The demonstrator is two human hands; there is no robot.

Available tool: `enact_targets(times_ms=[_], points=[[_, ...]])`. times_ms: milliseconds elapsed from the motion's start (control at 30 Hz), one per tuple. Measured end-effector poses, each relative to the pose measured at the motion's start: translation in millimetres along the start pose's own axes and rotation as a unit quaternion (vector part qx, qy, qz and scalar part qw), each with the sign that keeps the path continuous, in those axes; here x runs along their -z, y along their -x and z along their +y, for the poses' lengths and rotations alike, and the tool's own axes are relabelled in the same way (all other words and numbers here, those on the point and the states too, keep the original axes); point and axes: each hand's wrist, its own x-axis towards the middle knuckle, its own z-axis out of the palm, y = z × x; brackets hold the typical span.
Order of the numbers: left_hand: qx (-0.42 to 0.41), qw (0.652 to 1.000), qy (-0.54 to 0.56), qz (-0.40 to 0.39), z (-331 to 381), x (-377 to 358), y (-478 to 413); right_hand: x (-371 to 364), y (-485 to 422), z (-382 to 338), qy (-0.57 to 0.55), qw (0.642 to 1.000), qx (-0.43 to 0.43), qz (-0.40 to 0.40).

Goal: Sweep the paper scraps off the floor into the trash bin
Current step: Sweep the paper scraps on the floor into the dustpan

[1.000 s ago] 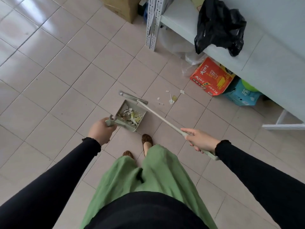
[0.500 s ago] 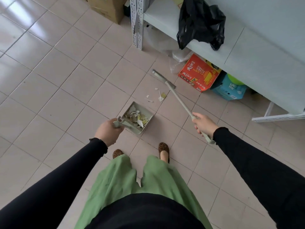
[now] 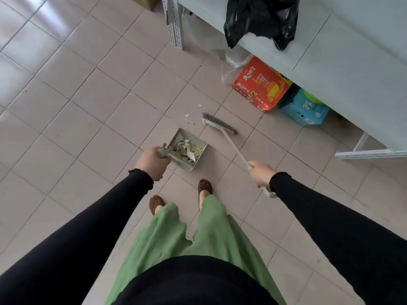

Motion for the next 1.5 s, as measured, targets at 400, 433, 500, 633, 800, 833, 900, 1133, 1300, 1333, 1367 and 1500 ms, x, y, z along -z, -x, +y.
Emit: enact_targets(times_ms=[400,433,500,633,800,833,900,1133,1300,1333,1367,1500], points=[[0.008,0.999,0.032,0.032,-5,-19,10,21,79,68,-0.091,0.995,0.041,-0.018],[0.008,0.999,0.036,0.035,-8,-18,11,24,71,59,-0.098,0.994,0.046,-0.006],[0.013,0.998,0.04,0.041,-12,-16,12,28,46,36,-0.107,0.993,0.054,0.017],[0.041,0.994,0.075,0.066,-22,-9,15,38,-20,-20,-0.076,0.994,0.065,0.041],[0.065,0.989,0.108,0.079,-24,0,16,30,-60,-70,0.01,0.998,0.062,0.023],[0.065,0.988,0.113,0.076,-24,2,14,24,-58,-71,0.038,0.997,0.067,0.012],[0.067,0.988,0.123,0.069,-24,5,11,10,-45,-60,0.082,0.994,0.063,-0.024],[0.082,0.986,0.127,0.068,-19,11,9,32,36,17,0.059,0.99,0.064,-0.108],[0.089,0.984,0.136,0.07,-25,11,12,50,61,27,0.044,0.992,0.085,-0.081],[0.093,0.983,0.142,0.071,-26,10,14,52,60,22,0.048,0.992,0.091,-0.072],[0.096,0.982,0.145,0.072,-27,10,15,52,58,15,0.05,0.992,0.098,-0.064],[0.095,0.985,0.125,0.071,-30,8,20,39,32,-20,0.062,0.991,0.118,-0.035]])
